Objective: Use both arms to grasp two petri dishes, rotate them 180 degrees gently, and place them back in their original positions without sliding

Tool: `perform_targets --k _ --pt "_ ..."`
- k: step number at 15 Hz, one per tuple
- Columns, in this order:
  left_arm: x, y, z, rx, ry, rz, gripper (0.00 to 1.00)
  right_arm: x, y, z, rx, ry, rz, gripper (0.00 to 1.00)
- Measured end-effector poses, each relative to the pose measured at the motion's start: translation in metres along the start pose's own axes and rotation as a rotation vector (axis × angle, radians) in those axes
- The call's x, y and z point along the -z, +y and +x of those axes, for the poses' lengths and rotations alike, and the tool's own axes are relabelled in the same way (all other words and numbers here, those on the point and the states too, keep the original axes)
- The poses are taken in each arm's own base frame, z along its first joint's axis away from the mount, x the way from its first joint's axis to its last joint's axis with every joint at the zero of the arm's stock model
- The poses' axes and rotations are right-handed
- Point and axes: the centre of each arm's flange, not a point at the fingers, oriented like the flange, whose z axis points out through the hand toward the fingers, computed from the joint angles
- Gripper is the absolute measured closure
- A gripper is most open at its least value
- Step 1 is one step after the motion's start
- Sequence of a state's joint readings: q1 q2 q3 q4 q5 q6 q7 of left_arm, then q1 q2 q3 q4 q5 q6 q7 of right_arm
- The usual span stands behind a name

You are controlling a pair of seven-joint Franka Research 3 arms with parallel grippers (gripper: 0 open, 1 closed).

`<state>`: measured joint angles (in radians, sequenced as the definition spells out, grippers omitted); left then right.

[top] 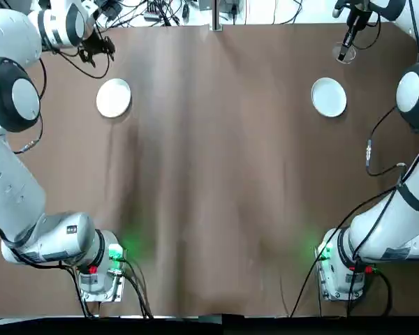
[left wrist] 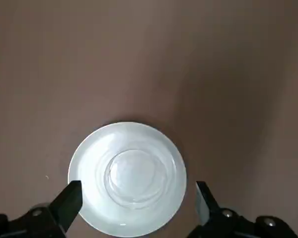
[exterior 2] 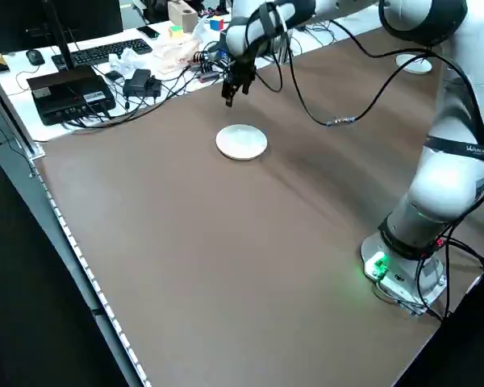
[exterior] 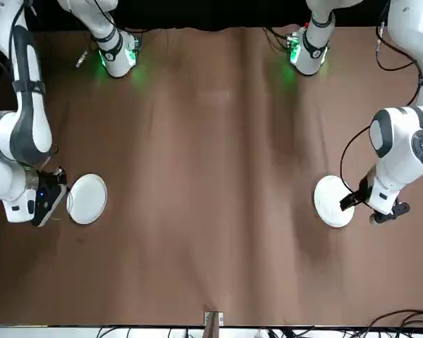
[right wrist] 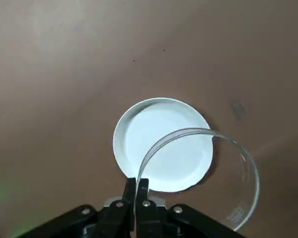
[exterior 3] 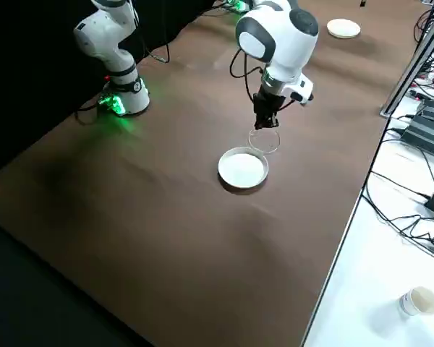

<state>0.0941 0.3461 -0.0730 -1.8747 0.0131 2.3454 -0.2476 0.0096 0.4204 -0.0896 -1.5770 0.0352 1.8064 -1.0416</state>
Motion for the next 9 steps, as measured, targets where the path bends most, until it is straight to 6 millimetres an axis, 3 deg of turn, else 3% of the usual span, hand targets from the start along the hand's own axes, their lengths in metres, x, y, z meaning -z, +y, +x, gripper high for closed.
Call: perform_targets --k 6,9 --pt "0.055 0.032 0.019 -0.129 -0.007 -0.012 0.0 -0.015 0.006 -0.002 0.292 -0.008 -0.045 0.97" --pt "0.075 0.043 0.024 -0.158 -0.004 -0.019 0.0 -0.038 0.007 -0.009 0.397 -0.023 -0.046 0.97"
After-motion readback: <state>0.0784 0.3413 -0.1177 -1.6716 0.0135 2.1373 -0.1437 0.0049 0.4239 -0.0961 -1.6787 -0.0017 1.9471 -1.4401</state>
